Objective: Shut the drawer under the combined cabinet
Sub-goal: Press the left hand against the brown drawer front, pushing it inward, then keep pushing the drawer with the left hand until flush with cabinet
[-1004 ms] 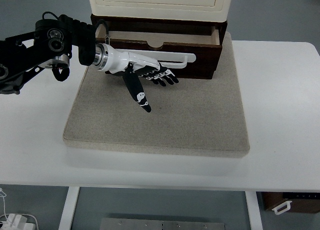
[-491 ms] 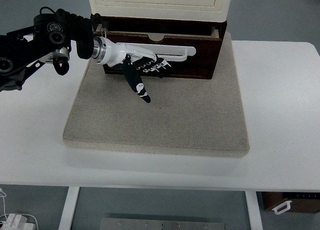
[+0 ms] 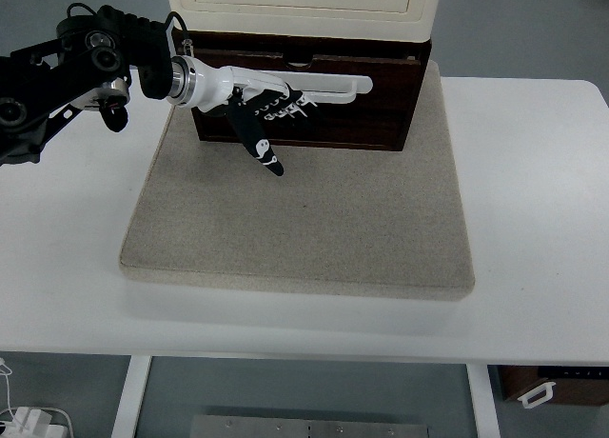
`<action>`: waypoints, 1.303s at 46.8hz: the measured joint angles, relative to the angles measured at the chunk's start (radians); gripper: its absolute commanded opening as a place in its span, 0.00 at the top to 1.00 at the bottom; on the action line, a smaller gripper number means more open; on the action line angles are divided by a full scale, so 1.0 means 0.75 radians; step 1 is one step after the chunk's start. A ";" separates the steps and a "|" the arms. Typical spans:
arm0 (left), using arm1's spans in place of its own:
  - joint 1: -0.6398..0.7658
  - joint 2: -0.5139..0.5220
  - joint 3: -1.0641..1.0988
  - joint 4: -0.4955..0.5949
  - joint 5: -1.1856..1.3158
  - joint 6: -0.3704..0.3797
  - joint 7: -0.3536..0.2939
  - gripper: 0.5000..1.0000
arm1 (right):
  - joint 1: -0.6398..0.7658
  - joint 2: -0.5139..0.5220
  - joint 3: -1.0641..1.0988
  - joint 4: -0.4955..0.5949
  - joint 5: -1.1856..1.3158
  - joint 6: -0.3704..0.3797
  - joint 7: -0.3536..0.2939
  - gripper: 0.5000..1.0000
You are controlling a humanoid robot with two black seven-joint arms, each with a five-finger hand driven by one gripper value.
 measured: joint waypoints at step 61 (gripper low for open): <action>-0.015 0.006 0.000 0.078 -0.002 0.000 -0.034 0.00 | 0.000 0.000 0.001 0.001 0.000 0.000 0.000 0.10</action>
